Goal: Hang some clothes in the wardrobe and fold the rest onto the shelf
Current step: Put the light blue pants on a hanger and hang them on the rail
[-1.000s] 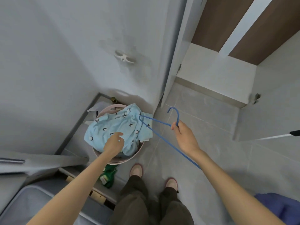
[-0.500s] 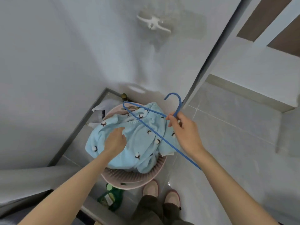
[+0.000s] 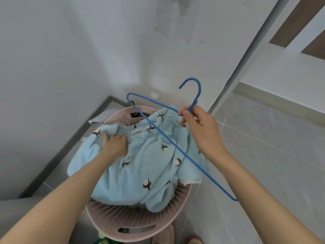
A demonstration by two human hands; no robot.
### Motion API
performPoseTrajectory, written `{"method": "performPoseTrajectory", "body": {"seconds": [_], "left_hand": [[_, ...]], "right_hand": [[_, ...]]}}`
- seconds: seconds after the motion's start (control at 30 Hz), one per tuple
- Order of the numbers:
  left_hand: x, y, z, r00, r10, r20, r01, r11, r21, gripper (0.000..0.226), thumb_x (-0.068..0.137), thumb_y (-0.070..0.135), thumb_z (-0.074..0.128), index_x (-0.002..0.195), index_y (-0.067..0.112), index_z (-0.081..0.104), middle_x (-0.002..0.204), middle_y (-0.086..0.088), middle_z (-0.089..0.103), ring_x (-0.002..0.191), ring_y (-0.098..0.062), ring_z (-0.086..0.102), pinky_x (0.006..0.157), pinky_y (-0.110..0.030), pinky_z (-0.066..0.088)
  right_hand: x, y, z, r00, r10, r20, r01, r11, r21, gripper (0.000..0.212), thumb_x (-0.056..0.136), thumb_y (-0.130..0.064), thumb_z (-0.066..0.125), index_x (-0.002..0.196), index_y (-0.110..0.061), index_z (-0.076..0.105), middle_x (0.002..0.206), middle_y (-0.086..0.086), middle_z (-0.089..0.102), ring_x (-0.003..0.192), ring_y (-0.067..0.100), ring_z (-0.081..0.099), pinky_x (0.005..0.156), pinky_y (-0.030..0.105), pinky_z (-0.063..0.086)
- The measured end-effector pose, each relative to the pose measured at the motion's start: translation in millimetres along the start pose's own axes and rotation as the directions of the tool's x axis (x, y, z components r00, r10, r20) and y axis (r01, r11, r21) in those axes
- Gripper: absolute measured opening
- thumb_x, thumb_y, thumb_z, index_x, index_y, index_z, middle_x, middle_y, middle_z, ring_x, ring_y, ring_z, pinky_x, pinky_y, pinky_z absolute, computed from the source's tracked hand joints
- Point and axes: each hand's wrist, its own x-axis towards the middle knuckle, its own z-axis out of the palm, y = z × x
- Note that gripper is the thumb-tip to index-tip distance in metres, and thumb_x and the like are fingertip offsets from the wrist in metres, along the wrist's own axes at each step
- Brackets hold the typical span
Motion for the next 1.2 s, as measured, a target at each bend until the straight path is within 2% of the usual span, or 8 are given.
{"method": "performPoseTrajectory", "body": {"seconds": [0.17,0.3,0.37,0.57,0.7,0.83,1.03,1.2], "left_hand": [[-21.8,-13.6,-6.9,0.920,0.058,-0.387,-0.106,0.989,-0.104,0.025,0.090,0.018,0.042,0.107,0.006,0.056,0.106,-0.013,0.063,0.103,-0.033,0.057,0.110,-0.048,0.019],[-73.8,-18.2,-51.9,0.743,0.163,-0.650,-0.392,0.892,-0.224,0.014,0.092,0.017,0.050,0.094,0.006,0.058,0.091,-0.011,0.063,0.087,-0.032,0.056,0.073,-0.035,0.034],[-108.4,-21.7,-78.0,0.677,0.181,-0.713,-0.505,0.819,-0.273,0.027,0.095,0.032,0.043,0.098,0.009,0.055,0.095,-0.003,0.057,0.087,-0.023,0.049,0.069,-0.033,0.038],[-206.5,-43.5,-128.5,0.614,0.221,-0.758,-0.658,0.674,-0.336,0.019,0.092,0.047,0.043,0.098,0.030,0.049,0.086,0.015,0.047,0.082,0.001,0.043,0.073,-0.010,0.036],[-260.2,-54.6,-137.7,0.660,0.118,-0.742,-0.660,0.564,-0.497,0.030,0.081,0.056,0.053,0.082,0.026,0.055,0.078,0.009,0.057,0.075,-0.006,0.052,0.066,-0.018,0.039],[-305.3,-58.4,-143.5,0.649,0.192,-0.736,-0.686,0.566,-0.457,0.023,0.080,0.058,0.055,0.081,0.035,0.055,0.080,0.011,0.059,0.076,-0.007,0.055,0.072,-0.033,0.045],[-358.0,-53.9,-166.6,0.656,0.221,-0.722,-0.699,0.539,-0.470,0.024,0.075,0.057,0.057,0.079,0.035,0.065,0.081,0.015,0.066,0.080,-0.005,0.061,0.077,-0.036,0.048],[-385.8,-36.2,-181.3,0.646,0.229,-0.728,-0.737,0.437,-0.516,0.016,0.072,0.036,0.078,0.061,0.029,0.068,0.065,0.001,0.058,0.063,-0.009,0.052,0.063,-0.032,0.040]], "right_hand": [[-20.0,-9.3,1.1,0.998,-0.038,-0.044,0.038,0.999,0.000,0.021,0.099,-0.031,0.046,0.088,-0.028,0.063,0.077,-0.009,0.064,0.068,0.021,0.053,0.055,0.022,0.038],[-47.7,-40.1,-10.0,0.995,-0.090,-0.043,0.090,0.996,-0.003,0.020,0.098,-0.031,0.048,0.084,-0.032,0.062,0.076,-0.006,0.065,0.052,0.012,0.040,0.042,0.018,0.035],[-63.7,-60.6,-15.8,0.992,-0.114,-0.059,0.114,0.993,-0.006,0.019,0.097,-0.031,0.049,0.084,-0.031,0.063,0.075,-0.005,0.065,0.052,0.012,0.040,0.042,0.022,0.036],[-117.8,-122.5,-36.3,0.965,-0.222,-0.141,0.199,0.967,-0.160,0.019,0.097,-0.039,0.045,0.090,-0.027,0.058,0.075,-0.011,0.066,0.056,0.003,0.048,0.059,0.030,0.039],[-155.9,-155.9,-57.1,0.946,-0.277,-0.168,0.192,0.896,-0.401,0.021,0.097,-0.035,0.041,0.085,-0.024,0.055,0.072,-0.010,0.067,0.060,0.009,0.056,0.059,0.032,0.045],[-185.9,-175.1,-77.2,0.936,-0.312,-0.161,0.161,0.790,-0.591,0.029,0.098,-0.033,0.038,0.087,-0.018,0.060,0.075,-0.001,0.069,0.071,0.023,0.062,0.069,0.037,0.050],[-224.1,-197.5,-99.3,0.905,-0.409,-0.113,0.238,0.711,-0.662,0.034,0.100,-0.030,0.034,0.080,-0.018,0.059,0.069,-0.001,0.061,0.072,0.025,0.056,0.084,0.039,0.039],[-246.2,-218.5,-105.6,0.899,-0.431,-0.078,0.309,0.752,-0.582,0.037,0.100,-0.030,0.031,0.073,-0.016,0.053,0.066,0.002,0.059,0.070,0.024,0.055,0.085,0.038,0.033]]}}
